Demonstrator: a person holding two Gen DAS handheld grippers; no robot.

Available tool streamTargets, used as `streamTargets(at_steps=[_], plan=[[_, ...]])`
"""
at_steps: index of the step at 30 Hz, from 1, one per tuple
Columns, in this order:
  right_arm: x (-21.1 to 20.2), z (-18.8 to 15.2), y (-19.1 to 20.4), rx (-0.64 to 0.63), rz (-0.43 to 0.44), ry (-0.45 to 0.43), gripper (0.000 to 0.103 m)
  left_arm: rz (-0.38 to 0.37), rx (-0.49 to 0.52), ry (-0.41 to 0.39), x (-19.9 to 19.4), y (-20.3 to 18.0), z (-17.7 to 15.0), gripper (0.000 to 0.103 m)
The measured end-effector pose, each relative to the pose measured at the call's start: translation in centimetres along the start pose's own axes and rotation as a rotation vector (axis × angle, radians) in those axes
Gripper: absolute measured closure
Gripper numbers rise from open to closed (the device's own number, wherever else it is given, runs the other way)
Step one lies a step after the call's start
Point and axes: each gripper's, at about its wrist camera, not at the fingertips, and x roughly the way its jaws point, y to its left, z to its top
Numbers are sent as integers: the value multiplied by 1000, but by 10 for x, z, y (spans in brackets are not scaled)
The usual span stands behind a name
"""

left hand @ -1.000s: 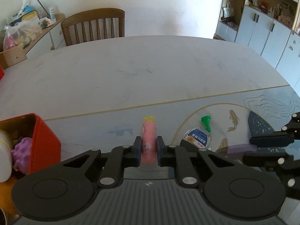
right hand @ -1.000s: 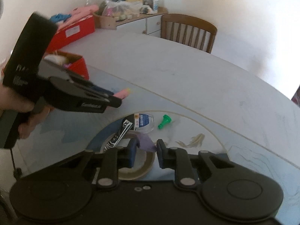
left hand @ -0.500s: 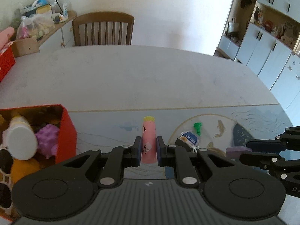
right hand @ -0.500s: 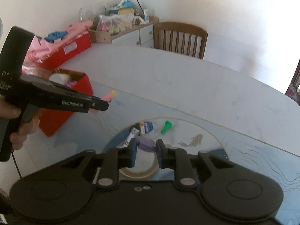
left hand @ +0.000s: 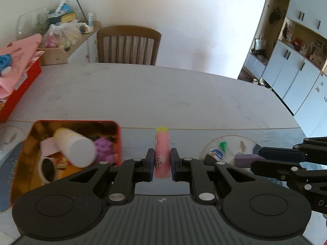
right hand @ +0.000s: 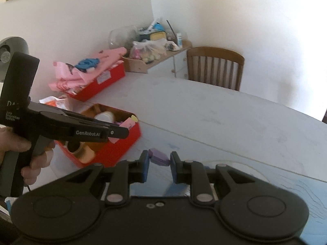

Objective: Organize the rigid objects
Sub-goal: 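Carry the pink tube with the left gripper while the right gripper carries the eraser to the tin, then open the left gripper inside the tin while the right gripper releases the eraser there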

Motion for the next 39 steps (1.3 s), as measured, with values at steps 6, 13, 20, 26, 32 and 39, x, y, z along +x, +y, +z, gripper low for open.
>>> streamTargets(at_steps=[6,13,20,26,32,39], plan=[[15,13,34,-32,33,-7,82,29,-23,-24,-22,36,0,88],[42,23,71,-61,62,10,82,69,-52,-31,-32,83,0,88],[76,26,105,-81,88,68,82,106,-77,-23,-28,131,1,88],[112,22,130,-128,87,142,82,108,-97,22,-4,168,3,88],[140,18,147,-158,81,190,82,104,-75,51,24,184,10,88],[157,18,156,-149,112,219,83,95,-42,99,48,186,12,88]])
